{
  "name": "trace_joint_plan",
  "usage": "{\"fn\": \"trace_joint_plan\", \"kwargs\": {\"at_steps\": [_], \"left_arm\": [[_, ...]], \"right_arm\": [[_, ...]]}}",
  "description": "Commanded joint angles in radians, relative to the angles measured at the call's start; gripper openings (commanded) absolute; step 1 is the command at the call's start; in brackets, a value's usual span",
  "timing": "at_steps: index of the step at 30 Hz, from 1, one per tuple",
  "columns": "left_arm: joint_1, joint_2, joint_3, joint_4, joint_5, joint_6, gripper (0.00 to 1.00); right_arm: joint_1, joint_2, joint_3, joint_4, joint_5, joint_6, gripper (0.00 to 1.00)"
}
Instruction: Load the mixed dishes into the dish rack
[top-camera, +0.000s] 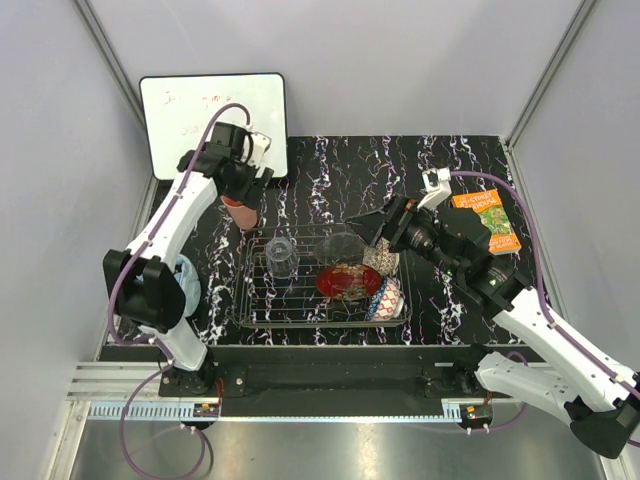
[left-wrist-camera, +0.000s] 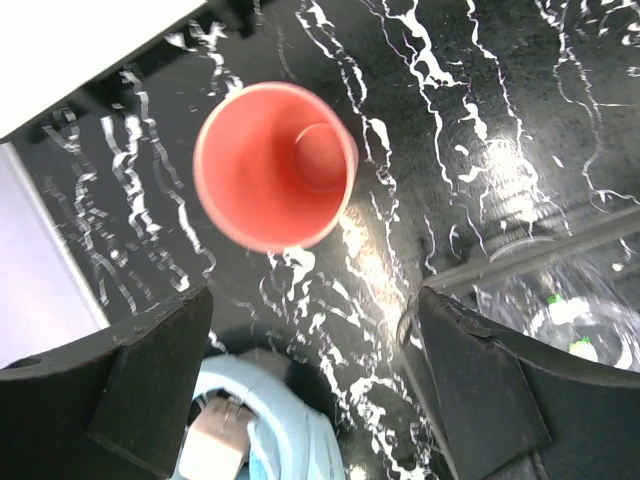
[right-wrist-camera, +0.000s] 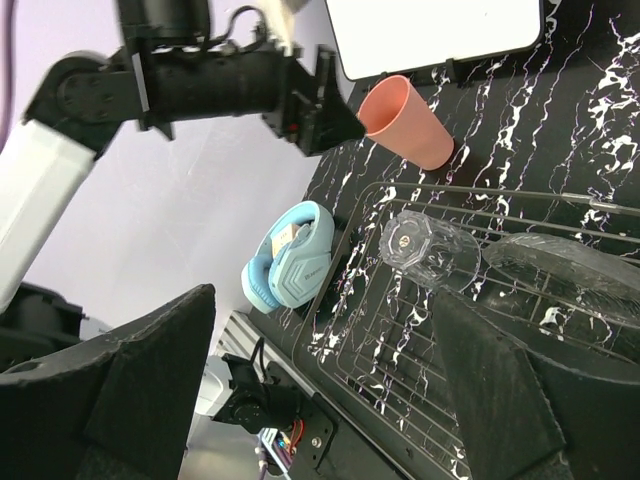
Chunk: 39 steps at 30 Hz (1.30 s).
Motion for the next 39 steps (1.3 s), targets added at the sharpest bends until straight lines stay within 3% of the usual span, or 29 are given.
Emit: {"fn": "trace_joint_plan", "kwargs": {"at_steps": [1, 5, 7, 9, 17, 19, 20, 22, 25, 33, 35, 39], "left_arm": [[-0.003, 0.04, 0.036, 0.106, -0.011, 0.016, 0.86], [-0.003, 0.1, 0.056, 0.124, -0.023, 0.024, 0.82], [-0.002, 0.135, 0.064, 0.127, -0.024, 0.027, 0.68], [-0.002, 0.166, 0.06, 0.138, -0.021, 0.03, 0.61], [0.006, 0.273, 0.074, 0.17, -0.052, 0.025, 0.63], [0.007, 0.287, 0.08, 0.17, -0.049, 0.025, 0.59], [0.007, 0.299, 0.086, 0.17, -0.05, 0.024, 0.45], [0.009, 0.311, 0.091, 0.17, -0.05, 0.021, 0.33], [0.013, 0.322, 0.091, 0.176, -0.053, 0.012, 0.0], [0.056, 0.132, 0.076, 0.134, 0.072, -0.036, 0.0], [0.076, 0.039, 0.103, 0.063, 0.198, -0.068, 0.0], [0.122, -0.118, 0.182, -0.073, 0.501, -0.119, 0.0]], "right_arm": [[0.004, -0.017, -0.018, 0.026, 0.016, -0.014, 0.95], [0.004, -0.022, -0.025, 0.031, 0.029, -0.012, 0.95], [0.003, -0.019, -0.025, 0.029, 0.029, -0.011, 0.95], [0.004, -0.019, -0.028, 0.032, 0.029, -0.011, 0.95], [0.003, -0.036, -0.036, 0.032, 0.039, -0.011, 0.95], [0.003, -0.036, -0.038, 0.032, 0.037, -0.009, 0.94], [0.004, -0.034, -0.039, 0.032, 0.037, -0.011, 0.94], [0.004, -0.031, -0.036, 0.031, 0.037, -0.011, 0.93], [0.004, -0.025, -0.033, 0.032, 0.036, -0.014, 0.93], [0.004, -0.002, -0.028, 0.035, 0.026, -0.018, 0.95], [0.004, 0.012, -0.03, 0.045, 0.02, -0.012, 1.0], [0.004, 0.053, -0.036, 0.115, -0.044, 0.043, 1.0]]}}
